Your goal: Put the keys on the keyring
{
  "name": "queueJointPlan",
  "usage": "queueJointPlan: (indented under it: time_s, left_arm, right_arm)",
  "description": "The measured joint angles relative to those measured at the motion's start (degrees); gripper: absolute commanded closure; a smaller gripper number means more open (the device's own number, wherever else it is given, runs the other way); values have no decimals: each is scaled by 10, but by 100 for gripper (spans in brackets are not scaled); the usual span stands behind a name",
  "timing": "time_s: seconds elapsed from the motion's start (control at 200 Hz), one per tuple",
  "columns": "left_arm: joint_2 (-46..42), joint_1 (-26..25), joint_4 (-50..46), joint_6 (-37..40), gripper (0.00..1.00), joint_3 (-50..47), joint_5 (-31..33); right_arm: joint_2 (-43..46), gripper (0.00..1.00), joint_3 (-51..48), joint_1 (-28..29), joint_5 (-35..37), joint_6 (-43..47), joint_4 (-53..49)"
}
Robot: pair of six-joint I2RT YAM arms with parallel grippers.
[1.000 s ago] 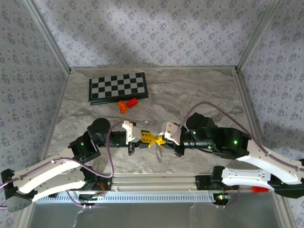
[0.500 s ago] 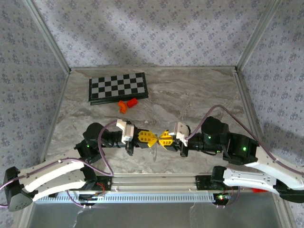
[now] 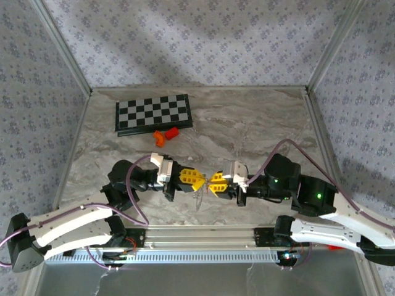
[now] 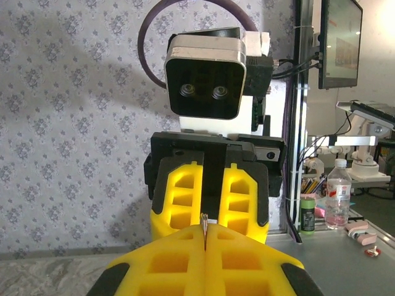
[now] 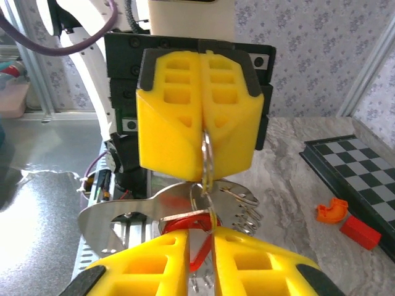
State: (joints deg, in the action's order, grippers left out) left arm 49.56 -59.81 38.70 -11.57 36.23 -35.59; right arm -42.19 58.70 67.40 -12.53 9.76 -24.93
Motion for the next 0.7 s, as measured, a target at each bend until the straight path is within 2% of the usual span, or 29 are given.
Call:
queueJointPlan:
  time_s: [0.165,0.325,0.505,0.705]
  left_arm:
    - [1,0,2,-1,100,0,-5]
    - [0,0,1,-1,100,0,-17]
    - [1,-2,0,-1,100,0,-41]
    - [1,-11,-10,0,100,1,-55]
  right_arm:
    - [-1,68,0,-3,-12,-4,-1]
    - [6,63,0,-4,-12,-6,-1]
    - [26,63,-5,-4,-22,-19,9]
    - [27,68,-8,-4,-42,-26,22]
